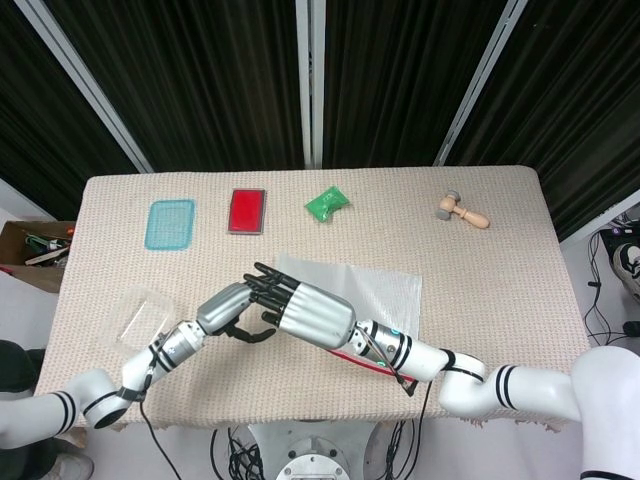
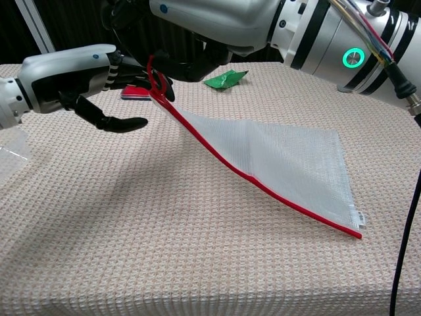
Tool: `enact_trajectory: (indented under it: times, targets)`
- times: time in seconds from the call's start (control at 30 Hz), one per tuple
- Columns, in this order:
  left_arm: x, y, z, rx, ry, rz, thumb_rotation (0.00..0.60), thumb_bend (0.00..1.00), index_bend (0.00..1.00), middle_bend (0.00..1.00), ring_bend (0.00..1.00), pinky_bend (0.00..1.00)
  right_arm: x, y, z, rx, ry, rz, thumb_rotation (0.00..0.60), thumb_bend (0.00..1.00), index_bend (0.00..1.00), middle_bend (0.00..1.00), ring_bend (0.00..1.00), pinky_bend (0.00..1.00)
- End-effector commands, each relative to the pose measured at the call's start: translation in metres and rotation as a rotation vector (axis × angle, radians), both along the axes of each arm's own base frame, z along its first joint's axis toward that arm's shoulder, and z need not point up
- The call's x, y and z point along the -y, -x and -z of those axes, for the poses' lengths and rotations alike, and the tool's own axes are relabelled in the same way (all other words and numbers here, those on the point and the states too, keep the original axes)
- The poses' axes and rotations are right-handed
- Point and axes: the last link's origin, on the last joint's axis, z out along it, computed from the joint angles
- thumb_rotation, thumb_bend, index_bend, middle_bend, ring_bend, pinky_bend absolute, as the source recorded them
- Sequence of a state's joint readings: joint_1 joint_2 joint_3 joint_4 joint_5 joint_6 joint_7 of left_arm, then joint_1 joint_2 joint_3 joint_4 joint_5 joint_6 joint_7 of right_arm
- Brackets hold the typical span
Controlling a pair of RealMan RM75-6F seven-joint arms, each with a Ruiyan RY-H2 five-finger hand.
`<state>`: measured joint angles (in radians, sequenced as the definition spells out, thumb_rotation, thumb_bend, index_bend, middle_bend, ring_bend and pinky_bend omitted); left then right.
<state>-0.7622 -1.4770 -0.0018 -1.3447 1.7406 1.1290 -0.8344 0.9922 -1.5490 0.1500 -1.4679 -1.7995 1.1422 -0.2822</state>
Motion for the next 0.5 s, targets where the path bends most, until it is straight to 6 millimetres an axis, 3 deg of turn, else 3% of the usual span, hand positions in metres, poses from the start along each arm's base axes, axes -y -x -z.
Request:
enact_trajectory:
  times: [0.03,0.5]
  targets:
    - [-0.0005,-0.0027,0.0022,0.008,-0.002,0.001,0.600,0.34,0.39,0.11,0.09,0.13,0.0001,-0.0002,-0.0003,0.002,0.000,0.002,0.600,0.48,0.80,0.24,0.00,0.00]
    - [-0.0033,-0.0062,0.0078,0.040,0.018,-0.025,0.600,0.35,0.51,0.16,0.09,0.13,-0.0005,-0.0003,0.0019,-0.001,-0.001,0.003,0.600,0.48,0.80,0.24,0.00,0.00]
